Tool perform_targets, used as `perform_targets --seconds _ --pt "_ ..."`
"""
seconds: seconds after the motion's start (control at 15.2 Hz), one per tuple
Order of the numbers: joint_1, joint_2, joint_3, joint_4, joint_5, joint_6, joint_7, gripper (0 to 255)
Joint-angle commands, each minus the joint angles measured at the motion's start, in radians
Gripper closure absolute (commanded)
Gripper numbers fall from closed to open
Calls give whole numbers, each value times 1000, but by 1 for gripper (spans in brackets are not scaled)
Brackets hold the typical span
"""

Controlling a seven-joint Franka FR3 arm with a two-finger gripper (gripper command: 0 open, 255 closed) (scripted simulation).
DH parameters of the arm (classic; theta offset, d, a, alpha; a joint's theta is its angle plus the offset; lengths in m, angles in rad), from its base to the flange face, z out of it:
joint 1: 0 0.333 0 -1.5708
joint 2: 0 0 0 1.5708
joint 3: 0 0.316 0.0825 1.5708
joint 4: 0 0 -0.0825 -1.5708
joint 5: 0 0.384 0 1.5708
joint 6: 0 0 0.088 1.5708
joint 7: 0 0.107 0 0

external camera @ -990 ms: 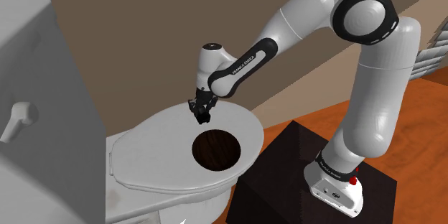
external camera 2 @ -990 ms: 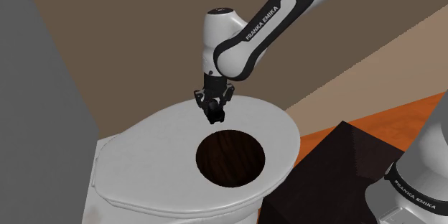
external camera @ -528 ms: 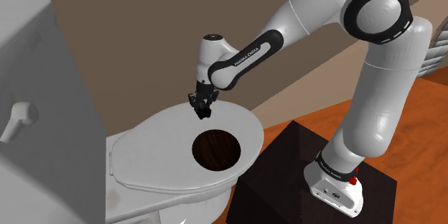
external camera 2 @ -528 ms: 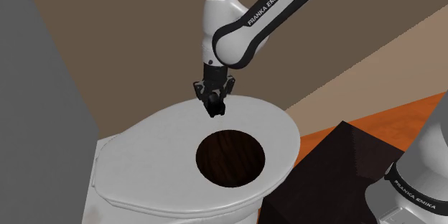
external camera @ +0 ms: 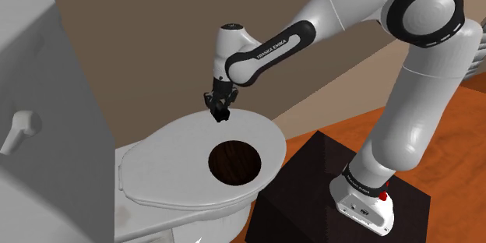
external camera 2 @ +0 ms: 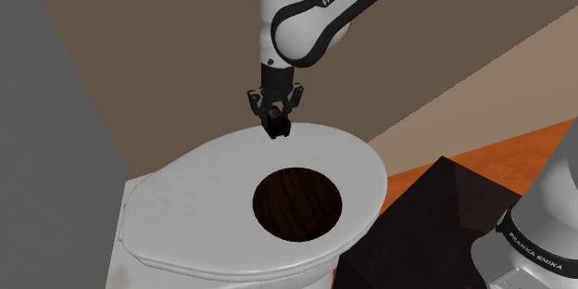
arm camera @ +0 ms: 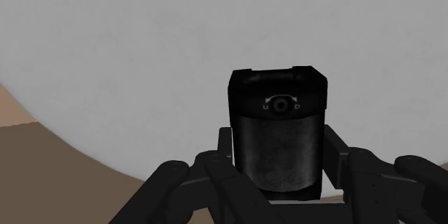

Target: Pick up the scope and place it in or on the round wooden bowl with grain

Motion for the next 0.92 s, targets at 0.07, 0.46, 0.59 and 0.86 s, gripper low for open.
perform_targets --seconds 0.07,0.46,0.59,0.86 --pt "-2 -26 3 16 12 -40 -9 255" --pt "3 -88 13 8 35 -92 -8 255" --pt "19 -141 30 -55 50 -80 17 255" --pt "57 -242 67 -168 86 -64 69 255"
